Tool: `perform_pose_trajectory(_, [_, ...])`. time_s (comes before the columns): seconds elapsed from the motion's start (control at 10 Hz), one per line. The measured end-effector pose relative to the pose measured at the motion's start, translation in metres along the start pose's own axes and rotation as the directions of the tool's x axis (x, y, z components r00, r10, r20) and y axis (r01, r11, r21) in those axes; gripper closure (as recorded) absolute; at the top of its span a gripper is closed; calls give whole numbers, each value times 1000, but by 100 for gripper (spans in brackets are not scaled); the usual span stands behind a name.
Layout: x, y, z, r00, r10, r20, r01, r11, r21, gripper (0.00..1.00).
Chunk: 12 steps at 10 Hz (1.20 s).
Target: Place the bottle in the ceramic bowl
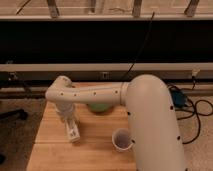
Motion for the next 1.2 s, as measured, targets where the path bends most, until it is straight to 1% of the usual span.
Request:
perform_pose_trajectory(0.1, [3, 6, -4, 1000, 5, -4, -5, 1000, 4, 100])
perform_pose_trajectory(0.3, [15, 10, -17, 1000, 18, -16, -17, 1000, 23, 100])
perform_pose_trajectory(0.6, [28, 41, -33, 999, 42, -28, -41, 998, 38, 100])
perform_pose_trajectory(0.7, [30, 43, -34, 999, 44, -30, -43, 998, 42, 100])
perform_pose_trajectory(0.8, [35, 42, -40, 998, 50, -33, -48, 997, 57, 100])
perform_pose_trajectory(1.1, [61, 68, -60, 996, 82, -35, -79, 993, 85, 100])
perform_pose_trajectory(1.2, [65, 71, -63, 995, 90, -37, -87, 992, 90, 100])
